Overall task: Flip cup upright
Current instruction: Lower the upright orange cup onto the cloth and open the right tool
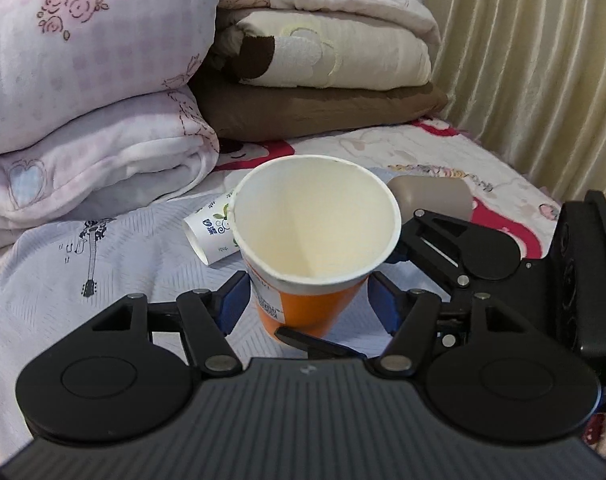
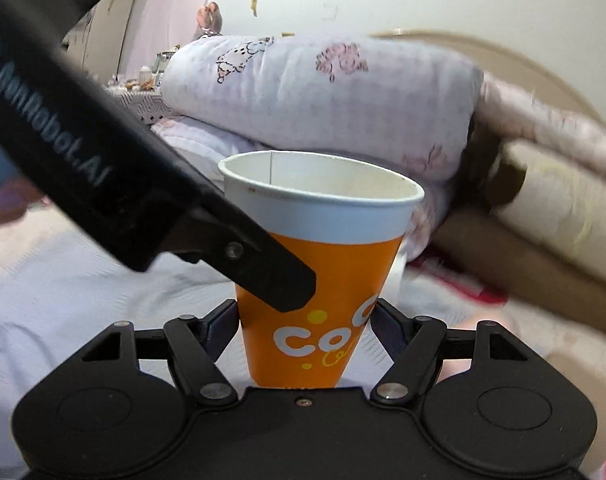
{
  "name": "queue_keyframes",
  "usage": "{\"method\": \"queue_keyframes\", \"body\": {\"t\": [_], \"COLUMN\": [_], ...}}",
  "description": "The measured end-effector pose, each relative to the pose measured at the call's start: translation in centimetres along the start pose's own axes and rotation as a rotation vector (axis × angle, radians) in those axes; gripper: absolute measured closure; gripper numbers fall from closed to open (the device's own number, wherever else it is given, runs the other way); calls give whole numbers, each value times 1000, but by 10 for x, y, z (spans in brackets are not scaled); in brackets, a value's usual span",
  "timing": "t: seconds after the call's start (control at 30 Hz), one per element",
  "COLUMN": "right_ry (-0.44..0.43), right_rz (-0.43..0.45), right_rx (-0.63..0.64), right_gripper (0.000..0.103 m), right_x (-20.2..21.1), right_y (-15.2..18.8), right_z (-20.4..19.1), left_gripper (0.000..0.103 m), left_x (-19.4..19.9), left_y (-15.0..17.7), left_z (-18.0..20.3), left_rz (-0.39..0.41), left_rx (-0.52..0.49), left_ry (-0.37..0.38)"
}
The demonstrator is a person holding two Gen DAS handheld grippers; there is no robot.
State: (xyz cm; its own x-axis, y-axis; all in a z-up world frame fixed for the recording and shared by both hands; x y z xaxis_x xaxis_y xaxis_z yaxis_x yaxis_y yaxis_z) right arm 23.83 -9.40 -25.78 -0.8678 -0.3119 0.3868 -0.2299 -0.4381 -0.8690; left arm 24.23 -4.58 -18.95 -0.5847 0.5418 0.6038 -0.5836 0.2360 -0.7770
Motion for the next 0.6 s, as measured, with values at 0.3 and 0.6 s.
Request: {"method": "queue_keyframes", "body": {"t": [0.3,0.6], "right_ry": [-32,-43], "right_rz": [-30,-48], "right_rx": [-80,-61], "right_gripper": [26,25], "right_x": [-13,-9], "right_y": [9,8], "right_z": [6,-4], "left_gripper": [39,39], "left_x": [-10,-8], "left_y": [6,17], "left_z": [-6,-3], "left_rz": [-5,2], "left_rx": [24,63], "left_ry": [-14,-32]}}
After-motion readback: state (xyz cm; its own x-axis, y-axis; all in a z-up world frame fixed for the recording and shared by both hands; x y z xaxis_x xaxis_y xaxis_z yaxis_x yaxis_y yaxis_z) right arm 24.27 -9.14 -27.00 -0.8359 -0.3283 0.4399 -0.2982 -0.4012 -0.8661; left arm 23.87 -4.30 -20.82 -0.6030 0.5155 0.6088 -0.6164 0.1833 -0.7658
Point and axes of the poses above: each gripper's, at about its wrist camera, not at the fingertips, and x roughly against the way its jaws point, z to its right, y to its underside, the point moved 7 cm from there along -x, roughly the way its jaws point, and after that the axes turned 4 degrees about y, right-handed, at the moved point
